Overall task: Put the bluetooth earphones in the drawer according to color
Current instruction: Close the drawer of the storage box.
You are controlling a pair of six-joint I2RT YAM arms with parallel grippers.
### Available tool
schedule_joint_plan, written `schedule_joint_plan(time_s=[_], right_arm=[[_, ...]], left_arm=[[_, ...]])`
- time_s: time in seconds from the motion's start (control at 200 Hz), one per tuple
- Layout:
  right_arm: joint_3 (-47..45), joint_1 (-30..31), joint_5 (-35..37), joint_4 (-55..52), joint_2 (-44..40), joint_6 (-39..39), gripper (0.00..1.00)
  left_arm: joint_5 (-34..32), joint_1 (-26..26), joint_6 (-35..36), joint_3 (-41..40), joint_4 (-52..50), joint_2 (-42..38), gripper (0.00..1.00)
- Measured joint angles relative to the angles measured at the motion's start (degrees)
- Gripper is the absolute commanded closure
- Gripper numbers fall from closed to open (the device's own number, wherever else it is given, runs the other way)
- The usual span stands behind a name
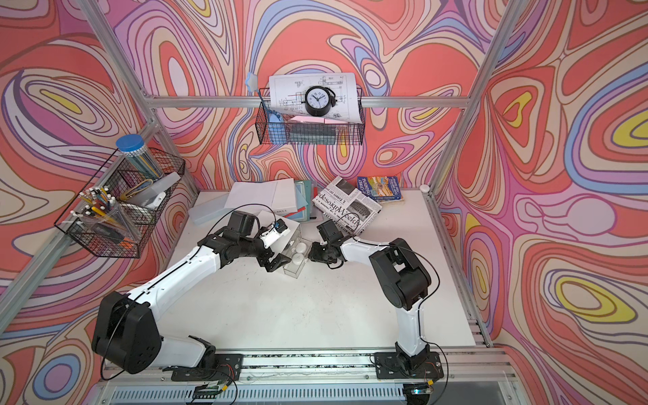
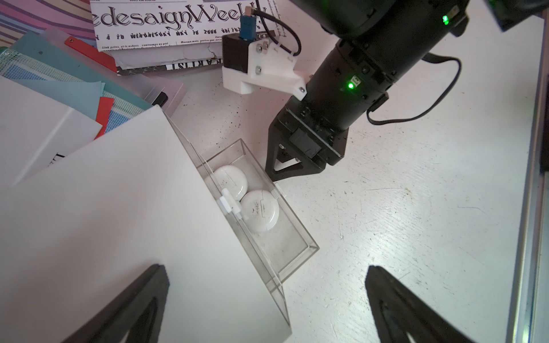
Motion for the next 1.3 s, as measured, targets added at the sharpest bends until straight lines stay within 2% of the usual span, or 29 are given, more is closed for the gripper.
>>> schedule_joint_plan(time_s=[0.215,0.401,0.576,1.302], right_arm=[[1.2,0.0,-2.3,1.9,1.0,0.5,0.64],[2.4,0.0,-3.5,3.1,1.9,1.0,0.87],[2.7,0.2,-4.4,4.2,2.5,2.0,1.0],[2.7,0.7,-8.2,13.6,7.3,9.7,1.0]], left_arm=[[0.0,0.0,0.2,0.2,-0.1,0.1,0.02],[0.0,0.0,0.2,0.3,-0.3,0.2,0.01],[0.1,0.0,0.2,0.4,-0.4,0.2,0.02],[0.7,0.0,0.2,0.6,-1.0,0.1,0.01]])
